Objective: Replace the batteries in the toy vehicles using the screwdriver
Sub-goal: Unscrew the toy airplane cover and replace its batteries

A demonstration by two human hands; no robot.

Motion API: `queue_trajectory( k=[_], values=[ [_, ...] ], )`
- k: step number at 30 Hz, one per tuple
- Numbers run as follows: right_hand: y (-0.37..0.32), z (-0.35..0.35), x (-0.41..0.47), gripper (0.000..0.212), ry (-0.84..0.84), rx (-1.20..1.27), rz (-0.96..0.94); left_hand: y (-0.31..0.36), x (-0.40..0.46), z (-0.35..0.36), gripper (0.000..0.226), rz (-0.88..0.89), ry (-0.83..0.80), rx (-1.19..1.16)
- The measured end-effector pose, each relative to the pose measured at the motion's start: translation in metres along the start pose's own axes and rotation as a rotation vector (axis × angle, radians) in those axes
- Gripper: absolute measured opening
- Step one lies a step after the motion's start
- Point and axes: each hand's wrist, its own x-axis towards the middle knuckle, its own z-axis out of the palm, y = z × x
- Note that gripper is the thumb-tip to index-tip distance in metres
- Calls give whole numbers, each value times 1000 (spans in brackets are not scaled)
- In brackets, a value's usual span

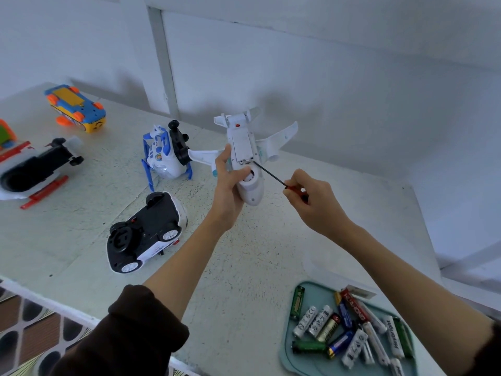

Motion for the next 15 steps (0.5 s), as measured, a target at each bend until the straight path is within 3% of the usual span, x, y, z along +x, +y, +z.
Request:
queue_trajectory(
  k=[4,9,11,15],
  values=[
    [-4,-4,3,20,-10,-45,13,1,-1,2,59,10,-28,45],
    [-8,-8,8,8,-47,-108,-1,2,0,-2,71,-1,-60,170],
    [-8,-9,10,15,-93,-167,27,5,-1,-2,74,-10,-83,232],
    [-10,-9,15,49,-234,-271,88,8,-3,-4,72,-31,-150,360]
  ],
)
